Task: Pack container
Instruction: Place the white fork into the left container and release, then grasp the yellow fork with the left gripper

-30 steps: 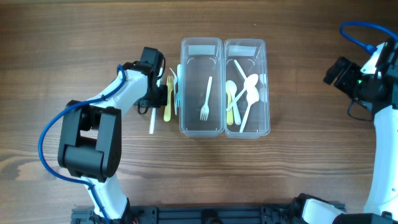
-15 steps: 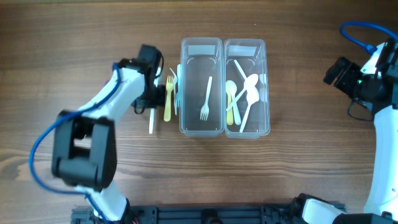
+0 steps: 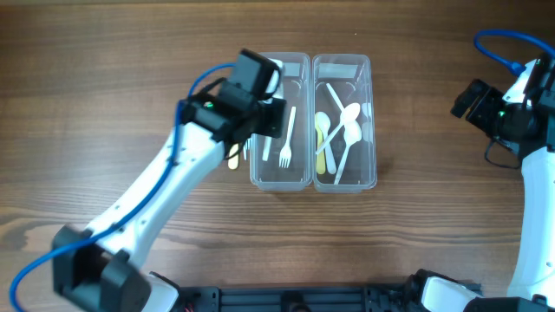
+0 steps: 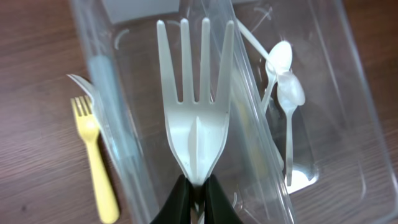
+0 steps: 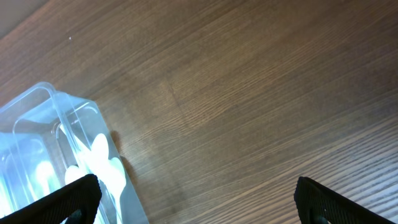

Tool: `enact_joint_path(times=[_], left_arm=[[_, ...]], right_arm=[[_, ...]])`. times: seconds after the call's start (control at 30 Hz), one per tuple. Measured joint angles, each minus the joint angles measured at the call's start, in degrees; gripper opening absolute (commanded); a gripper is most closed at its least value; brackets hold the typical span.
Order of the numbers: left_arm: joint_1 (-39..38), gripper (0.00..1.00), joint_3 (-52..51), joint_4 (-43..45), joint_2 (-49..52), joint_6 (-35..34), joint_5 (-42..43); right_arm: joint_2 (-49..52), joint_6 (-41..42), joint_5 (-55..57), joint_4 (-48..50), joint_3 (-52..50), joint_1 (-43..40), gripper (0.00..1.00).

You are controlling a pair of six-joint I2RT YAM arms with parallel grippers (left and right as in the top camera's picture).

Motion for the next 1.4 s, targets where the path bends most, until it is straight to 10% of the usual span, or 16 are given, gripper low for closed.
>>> enact_joint_path(times=[0.1,0.27,0.37,0.43,0.6,0.9,1.4], left_arm=[[-0.83,0.09,0.02,2.47,5.11,-1.09,-0.63],[-0.9,0.57,0.0,3.13,11.74,-2.1,-0.87],[-0.81,0.59,1.44,-0.74,10.23,-2.91,-0.87],[-0.46,0.55,3.28,-2.54,8.13,-2.86,-0.85],[3.41,0.05,6.82,-4.92,-1.27,-3.21,-2.89],[13.14,0.04,5.57,-8.04,9.11,-2.36,-7.08],[6.14,0.04,4.74,-3.78,21.2,-1.51,-2.69]], right_arm=[[0.0,0.0,0.0,0.0,0.0,0.0,1.0],[0.0,0.0,0.0,0.02,0.0,0.0,1.0],[0.0,0.0,0.0,0.02,0.0,0.0,1.0],[0.0,0.0,0.0,0.02,0.0,0.0,1.0],[0.0,0.0,0.0,0.02,0.0,0.0,1.0],[0.0,0.0,0.0,0.04,0.0,0.0,1.0],[0.0,0.0,0.0,0.02,0.0,0.0,1.0]])
